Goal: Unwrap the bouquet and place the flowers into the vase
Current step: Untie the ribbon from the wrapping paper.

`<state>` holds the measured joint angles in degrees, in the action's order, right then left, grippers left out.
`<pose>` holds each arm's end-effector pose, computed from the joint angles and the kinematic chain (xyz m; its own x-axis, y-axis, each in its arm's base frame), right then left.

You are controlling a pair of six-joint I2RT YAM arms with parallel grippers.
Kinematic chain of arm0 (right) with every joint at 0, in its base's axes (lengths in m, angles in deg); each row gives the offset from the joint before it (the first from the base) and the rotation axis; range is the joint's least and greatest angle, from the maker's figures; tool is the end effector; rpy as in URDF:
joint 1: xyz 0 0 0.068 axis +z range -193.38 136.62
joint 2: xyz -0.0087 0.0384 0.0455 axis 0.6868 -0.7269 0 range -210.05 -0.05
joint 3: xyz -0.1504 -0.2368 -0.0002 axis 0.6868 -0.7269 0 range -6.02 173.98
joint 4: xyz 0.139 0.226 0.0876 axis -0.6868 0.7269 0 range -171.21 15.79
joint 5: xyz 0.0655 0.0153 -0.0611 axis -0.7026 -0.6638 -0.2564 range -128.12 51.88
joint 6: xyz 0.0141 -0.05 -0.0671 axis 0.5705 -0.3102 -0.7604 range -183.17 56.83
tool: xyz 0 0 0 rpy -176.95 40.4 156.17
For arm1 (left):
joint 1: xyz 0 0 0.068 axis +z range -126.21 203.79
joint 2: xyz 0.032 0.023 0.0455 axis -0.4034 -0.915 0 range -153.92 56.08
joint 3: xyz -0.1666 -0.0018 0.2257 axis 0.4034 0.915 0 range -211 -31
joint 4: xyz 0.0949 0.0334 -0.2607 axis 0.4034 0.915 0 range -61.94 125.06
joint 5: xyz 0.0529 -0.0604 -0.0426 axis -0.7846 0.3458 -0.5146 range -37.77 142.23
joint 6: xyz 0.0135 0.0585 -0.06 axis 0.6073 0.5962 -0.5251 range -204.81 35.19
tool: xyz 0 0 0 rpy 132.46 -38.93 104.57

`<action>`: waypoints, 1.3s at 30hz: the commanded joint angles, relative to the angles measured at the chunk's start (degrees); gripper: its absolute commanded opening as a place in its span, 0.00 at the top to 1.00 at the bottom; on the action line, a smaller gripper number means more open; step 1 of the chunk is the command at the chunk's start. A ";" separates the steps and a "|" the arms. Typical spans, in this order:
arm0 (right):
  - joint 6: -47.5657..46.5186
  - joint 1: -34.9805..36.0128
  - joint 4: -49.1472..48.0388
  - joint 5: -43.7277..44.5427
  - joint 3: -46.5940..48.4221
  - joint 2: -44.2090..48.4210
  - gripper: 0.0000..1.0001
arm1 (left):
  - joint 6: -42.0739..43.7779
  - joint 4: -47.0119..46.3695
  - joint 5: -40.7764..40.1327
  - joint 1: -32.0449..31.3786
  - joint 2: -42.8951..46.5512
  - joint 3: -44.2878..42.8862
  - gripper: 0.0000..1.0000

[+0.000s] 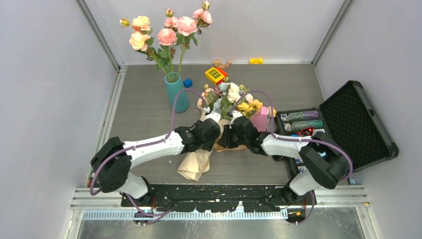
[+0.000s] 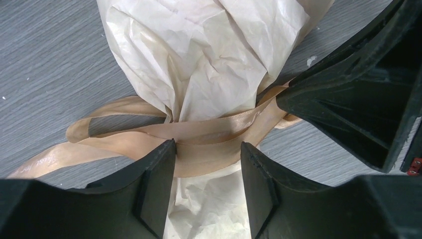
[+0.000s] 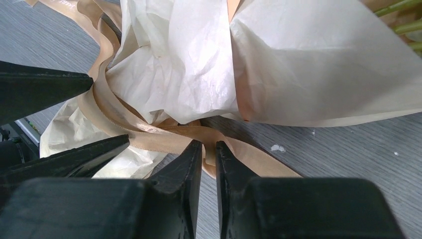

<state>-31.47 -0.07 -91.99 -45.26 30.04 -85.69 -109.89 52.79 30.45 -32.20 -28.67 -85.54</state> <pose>0.2350 0.2342 0.1298 -0.7827 -0.0212 -0.6221 -0.3994 0.7837 0.4758 0.2108 -0.2629 0.1860 -0.6904 0.3194 -0.6490 0.3950 0.9181 0.0316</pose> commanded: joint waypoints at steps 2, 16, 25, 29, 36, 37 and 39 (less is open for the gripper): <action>-0.50 -0.07 -2.66 0.93 2.04 -0.19 0.81 | -0.65 0.67 -2.21 -0.60 1.12 -1.59 0.51; -0.41 -0.07 -2.16 2.00 1.84 0.30 1.00 | -1.75 1.58 -3.02 -0.60 4.45 0.43 0.80; -0.27 -0.09 -1.89 3.32 1.24 1.38 1.00 | -2.98 2.81 -2.73 -0.61 7.34 0.75 0.91; -0.32 -0.07 -1.96 4.67 0.35 2.80 1.00 | -3.59 3.87 -2.68 -0.52 8.16 0.26 0.98; -0.59 -0.08 -1.51 5.75 -0.64 5.04 1.00 | -4.48 8.33 1.07 2.40 9.75 -0.68 1.00; -0.55 -0.07 -1.34 5.83 -0.77 5.44 1.00 | -4.68 8.90 1.88 3.11 10.10 -0.54 1.00; -0.42 -0.07 -1.07 6.17 -1.22 6.06 1.00 | -4.87 9.78 3.59 4.50 11.14 -0.27 1.00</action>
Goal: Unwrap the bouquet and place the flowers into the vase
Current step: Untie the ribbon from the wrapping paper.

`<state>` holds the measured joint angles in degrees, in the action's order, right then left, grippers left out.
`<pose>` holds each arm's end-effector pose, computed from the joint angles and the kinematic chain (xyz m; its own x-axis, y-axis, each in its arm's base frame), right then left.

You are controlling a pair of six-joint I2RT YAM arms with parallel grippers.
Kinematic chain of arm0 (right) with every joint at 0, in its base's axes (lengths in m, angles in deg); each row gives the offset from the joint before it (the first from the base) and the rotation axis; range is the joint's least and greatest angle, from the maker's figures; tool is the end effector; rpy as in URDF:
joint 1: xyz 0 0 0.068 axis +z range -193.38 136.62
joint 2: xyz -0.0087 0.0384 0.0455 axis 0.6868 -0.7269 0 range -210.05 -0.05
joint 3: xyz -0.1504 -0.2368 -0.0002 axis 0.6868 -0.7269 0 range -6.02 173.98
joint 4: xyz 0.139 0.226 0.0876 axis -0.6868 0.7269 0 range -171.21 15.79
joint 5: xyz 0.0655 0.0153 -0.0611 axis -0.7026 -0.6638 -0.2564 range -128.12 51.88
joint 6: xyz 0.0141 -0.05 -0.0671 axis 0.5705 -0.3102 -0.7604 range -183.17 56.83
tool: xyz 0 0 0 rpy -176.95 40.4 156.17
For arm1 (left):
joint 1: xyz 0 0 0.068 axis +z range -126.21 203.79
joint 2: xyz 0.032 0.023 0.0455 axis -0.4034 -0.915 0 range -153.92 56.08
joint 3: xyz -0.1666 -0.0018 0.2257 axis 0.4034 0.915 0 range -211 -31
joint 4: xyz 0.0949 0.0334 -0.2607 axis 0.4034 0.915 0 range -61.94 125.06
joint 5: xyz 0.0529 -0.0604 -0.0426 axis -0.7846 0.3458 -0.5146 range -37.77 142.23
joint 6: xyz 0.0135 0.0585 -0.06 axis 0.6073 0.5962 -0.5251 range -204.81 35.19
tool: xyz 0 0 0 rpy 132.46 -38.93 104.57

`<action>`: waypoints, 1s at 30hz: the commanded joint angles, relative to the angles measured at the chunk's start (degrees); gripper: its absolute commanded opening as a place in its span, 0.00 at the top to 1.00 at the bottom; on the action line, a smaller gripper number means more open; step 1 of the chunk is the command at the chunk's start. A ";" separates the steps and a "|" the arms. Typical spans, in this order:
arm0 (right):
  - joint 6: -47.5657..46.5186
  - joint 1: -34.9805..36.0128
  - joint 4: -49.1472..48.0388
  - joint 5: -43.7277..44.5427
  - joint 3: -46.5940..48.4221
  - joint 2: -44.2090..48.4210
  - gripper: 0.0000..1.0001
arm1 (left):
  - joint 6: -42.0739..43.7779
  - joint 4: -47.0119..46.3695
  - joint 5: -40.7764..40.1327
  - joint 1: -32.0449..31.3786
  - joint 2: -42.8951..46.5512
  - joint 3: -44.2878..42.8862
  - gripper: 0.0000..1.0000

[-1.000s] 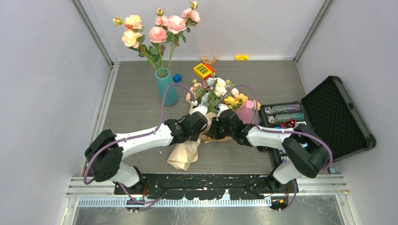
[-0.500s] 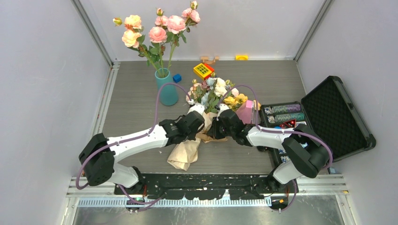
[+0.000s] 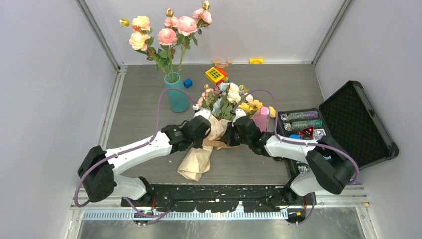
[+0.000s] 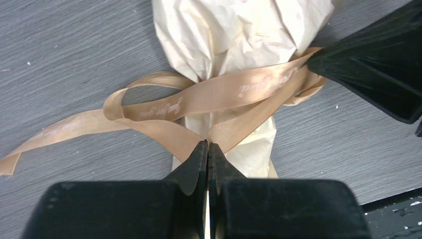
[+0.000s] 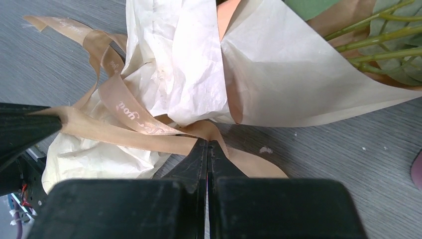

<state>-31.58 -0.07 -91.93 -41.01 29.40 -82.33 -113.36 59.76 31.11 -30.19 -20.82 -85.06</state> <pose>0.2360 0.2276 0.1438 -0.7400 0.0214 -0.6723 -0.3839 0.8072 0.4484 0.2031 -0.2335 0.2142 -0.7226 0.2356 -0.6499 0.3257 0.9453 -0.0195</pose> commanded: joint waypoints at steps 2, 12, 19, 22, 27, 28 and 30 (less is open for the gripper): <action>-0.01 -0.07 -1.00 2.26 -1.18 3.37 1.00 | -1.51 3.91 4.84 4.11 4.43 -0.46 1.00; 0.78 -0.09 1.63 4.65 -4.09 7.73 1.00 | -3.75 7.06 13.51 15.10 11.24 1.53 1.00; 0.78 -0.07 3.77 6.61 -5.57 11.07 1.00 | -2.42 11.20 17.69 22.17 14.02 0.94 1.00; 1.27 -0.11 4.39 7.82 -6.59 12.58 1.00 | -1.13 11.95 20.51 25.99 13.78 0.66 1.00; 2.57 -0.10 5.75 10.51 -7.74 14.98 1.00 | 0.68 12.86 24.92 30.82 11.85 -0.43 1.00; 3.05 -0.10 5.86 10.83 -8.13 15.23 1.00 | 0.96 12.93 25.54 31.77 11.42 -0.71 1.00; 3.65 -0.12 5.96 11.41 -8.80 15.87 1.00 | 1.28 12.92 26.92 33.72 10.68 -1.07 1.00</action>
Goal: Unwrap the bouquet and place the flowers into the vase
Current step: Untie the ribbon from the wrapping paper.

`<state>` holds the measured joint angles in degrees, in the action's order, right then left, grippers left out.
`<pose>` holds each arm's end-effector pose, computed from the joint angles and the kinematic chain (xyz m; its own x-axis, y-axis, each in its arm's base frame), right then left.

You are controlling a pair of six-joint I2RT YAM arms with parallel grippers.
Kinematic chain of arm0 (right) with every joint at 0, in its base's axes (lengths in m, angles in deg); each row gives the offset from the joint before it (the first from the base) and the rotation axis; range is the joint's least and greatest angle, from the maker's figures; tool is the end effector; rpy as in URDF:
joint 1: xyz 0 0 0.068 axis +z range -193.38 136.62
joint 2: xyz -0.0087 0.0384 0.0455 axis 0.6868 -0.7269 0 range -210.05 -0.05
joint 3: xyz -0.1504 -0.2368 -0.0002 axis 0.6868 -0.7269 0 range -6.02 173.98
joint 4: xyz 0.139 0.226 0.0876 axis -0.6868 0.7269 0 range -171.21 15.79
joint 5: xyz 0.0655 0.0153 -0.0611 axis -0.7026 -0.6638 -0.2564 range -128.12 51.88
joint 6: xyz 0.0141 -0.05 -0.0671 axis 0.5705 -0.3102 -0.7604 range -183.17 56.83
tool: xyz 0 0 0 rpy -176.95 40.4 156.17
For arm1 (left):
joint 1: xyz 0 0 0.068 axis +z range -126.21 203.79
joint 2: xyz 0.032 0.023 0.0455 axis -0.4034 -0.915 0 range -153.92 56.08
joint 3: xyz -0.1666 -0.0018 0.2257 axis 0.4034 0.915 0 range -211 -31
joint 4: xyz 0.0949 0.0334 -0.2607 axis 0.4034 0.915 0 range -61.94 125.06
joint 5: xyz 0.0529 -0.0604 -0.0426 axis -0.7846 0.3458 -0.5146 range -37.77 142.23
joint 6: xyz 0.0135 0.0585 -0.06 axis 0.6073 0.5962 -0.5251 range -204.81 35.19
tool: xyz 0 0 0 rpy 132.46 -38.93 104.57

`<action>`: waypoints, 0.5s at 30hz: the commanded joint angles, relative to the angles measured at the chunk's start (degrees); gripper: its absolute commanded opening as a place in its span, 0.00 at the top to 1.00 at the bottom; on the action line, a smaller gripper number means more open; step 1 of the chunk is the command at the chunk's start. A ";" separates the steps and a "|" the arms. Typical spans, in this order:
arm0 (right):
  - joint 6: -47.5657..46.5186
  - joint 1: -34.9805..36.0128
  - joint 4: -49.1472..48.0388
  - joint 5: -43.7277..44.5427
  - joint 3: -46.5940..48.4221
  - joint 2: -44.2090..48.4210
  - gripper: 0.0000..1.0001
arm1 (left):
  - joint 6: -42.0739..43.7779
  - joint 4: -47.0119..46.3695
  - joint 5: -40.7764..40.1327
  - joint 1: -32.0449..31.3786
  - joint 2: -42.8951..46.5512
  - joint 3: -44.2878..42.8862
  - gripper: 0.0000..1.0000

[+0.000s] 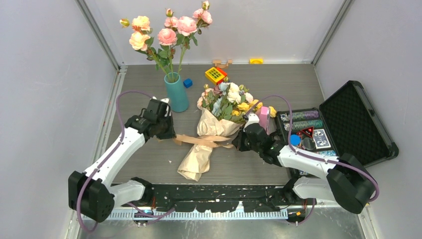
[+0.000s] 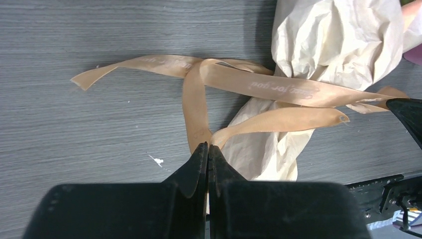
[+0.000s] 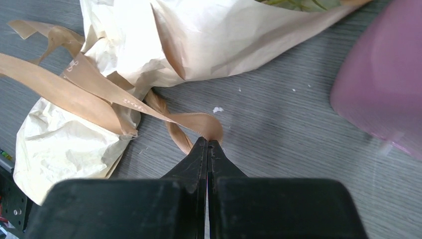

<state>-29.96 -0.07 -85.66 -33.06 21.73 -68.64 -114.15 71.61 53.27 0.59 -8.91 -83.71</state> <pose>0.2077 0.1867 0.1515 -0.7072 0.0832 -0.7021 -0.2919 0.8701 0.3971 0.2378 -0.1033 0.2395 -0.8605 -0.1644 -0.4823 -0.0213 0.9573 -0.2883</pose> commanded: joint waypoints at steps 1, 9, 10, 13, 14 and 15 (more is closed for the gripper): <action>2.41 -0.09 -0.30 3.68 -1.39 2.53 1.00 | 2.32 0.87 5.18 3.88 -1.51 -2.55 1.00; 4.17 -0.07 -0.29 5.03 -3.88 3.41 1.00 | 3.62 0.64 6.78 12.14 -3.59 -3.12 1.00; 4.33 -0.07 -0.34 5.08 -3.99 3.56 1.00 | 3.86 0.67 6.78 13.00 -3.71 -3.26 1.00; 4.57 -0.07 -0.32 5.42 -4.39 3.78 1.00 | 4.86 0.89 6.35 15.18 -4.06 -3.52 1.00; 4.58 -0.07 -0.27 5.50 -4.42 3.88 1.00 | 5.23 1.14 6.15 15.83 -4.16 -3.66 1.00; 4.54 -0.07 -0.07 5.67 -4.40 3.89 0.99 | 5.66 1.35 5.86 16.37 -4.38 -3.77 1.00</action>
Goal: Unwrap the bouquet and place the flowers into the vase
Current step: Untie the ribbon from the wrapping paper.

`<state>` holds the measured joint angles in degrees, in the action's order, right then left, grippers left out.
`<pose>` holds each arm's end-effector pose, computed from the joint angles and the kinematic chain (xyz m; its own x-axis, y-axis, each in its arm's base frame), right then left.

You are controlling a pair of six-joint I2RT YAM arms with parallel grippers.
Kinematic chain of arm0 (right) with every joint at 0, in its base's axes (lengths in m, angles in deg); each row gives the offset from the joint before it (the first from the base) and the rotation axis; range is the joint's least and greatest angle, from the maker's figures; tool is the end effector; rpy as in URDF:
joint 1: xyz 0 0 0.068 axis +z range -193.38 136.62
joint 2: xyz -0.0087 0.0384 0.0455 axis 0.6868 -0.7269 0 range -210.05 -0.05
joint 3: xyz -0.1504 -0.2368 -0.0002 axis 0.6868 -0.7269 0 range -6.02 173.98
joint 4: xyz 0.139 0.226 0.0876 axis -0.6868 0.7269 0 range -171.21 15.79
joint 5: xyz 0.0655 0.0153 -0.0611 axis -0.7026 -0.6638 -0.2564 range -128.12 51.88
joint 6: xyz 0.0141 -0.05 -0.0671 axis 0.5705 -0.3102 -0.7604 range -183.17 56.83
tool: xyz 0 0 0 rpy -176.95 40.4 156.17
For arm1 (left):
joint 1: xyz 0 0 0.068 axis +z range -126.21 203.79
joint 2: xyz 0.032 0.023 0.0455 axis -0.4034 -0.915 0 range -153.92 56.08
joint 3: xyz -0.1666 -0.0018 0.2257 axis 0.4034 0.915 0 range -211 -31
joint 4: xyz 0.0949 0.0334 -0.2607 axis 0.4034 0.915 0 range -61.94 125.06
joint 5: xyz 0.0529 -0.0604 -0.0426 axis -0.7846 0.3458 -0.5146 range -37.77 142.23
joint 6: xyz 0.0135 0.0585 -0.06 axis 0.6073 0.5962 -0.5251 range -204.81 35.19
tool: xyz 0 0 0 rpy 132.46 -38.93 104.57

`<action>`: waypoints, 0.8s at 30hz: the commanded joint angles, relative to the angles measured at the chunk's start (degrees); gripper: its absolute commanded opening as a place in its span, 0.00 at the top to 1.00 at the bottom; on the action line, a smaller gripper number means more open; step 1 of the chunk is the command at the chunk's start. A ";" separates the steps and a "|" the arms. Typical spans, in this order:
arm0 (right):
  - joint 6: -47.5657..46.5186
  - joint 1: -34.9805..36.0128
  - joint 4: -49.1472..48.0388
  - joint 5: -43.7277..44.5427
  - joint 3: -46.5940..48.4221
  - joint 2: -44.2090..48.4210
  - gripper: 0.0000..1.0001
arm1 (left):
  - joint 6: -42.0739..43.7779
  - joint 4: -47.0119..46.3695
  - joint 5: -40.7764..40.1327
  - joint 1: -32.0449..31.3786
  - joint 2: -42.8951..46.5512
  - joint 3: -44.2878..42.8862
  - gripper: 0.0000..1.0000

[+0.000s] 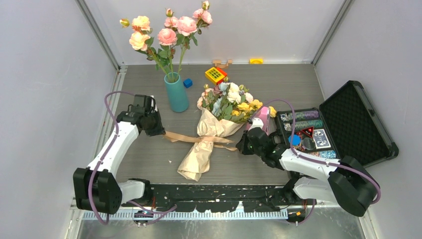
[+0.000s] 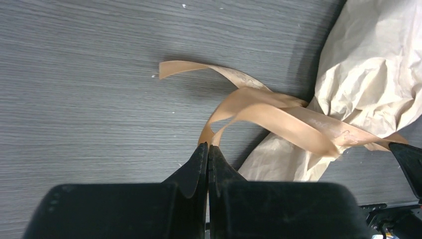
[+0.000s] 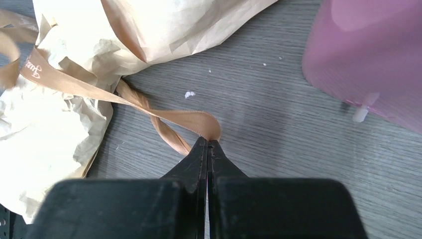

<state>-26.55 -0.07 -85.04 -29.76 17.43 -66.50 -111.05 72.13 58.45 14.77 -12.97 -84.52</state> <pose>0.1967 0.1705 0.1333 -0.7248 0.1278 -0.6770 -0.2046 0.8983 0.3887 0.2637 -0.0500 0.2268 -0.8569 -0.3092 -0.4126 -0.1884 0.9327 -0.3076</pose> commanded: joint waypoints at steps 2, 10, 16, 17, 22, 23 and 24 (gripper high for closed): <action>1.12 -0.07 -0.34 2.38 -0.10 1.87 0.96 | 3.44 1.24 -0.17 3.07 -0.52 -3.17 1.00; 0.47 -0.07 3.08 2.38 0.44 4.96 0.75 | 7.64 3.30 -5.74 3.74 -0.55 -4.31 0.93; -0.83 -0.07 8.95 2.05 2.06 9.35 0.65 | 9.35 4.38 -7.82 3.74 1.07 -3.93 0.67; -1.28 -0.07 9.38 1.94 2.55 9.74 0.63 | 9.36 4.57 -7.75 3.74 1.44 -3.92 0.62; -3.25 -0.07 12.97 0.22 4.80 11.75 0.56 | 9.66 4.73 -6.50 3.66 3.85 -3.79 0.44; -3.96 -0.07 13.32 -0.16 5.61 11.84 0.55 | 9.78 4.71 -4.97 3.65 4.40 -3.83 0.41; -4.59 -0.07 13.85 -1.06 6.03 11.82 0.54 | 9.87 4.75 -3.69 3.61 4.99 -3.87 0.39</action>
<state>-28.10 -0.07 -73.07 -29.30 19.28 -56.01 -102.37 76.22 52.02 18.25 -11.20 -86.42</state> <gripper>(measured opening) 0.440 0.577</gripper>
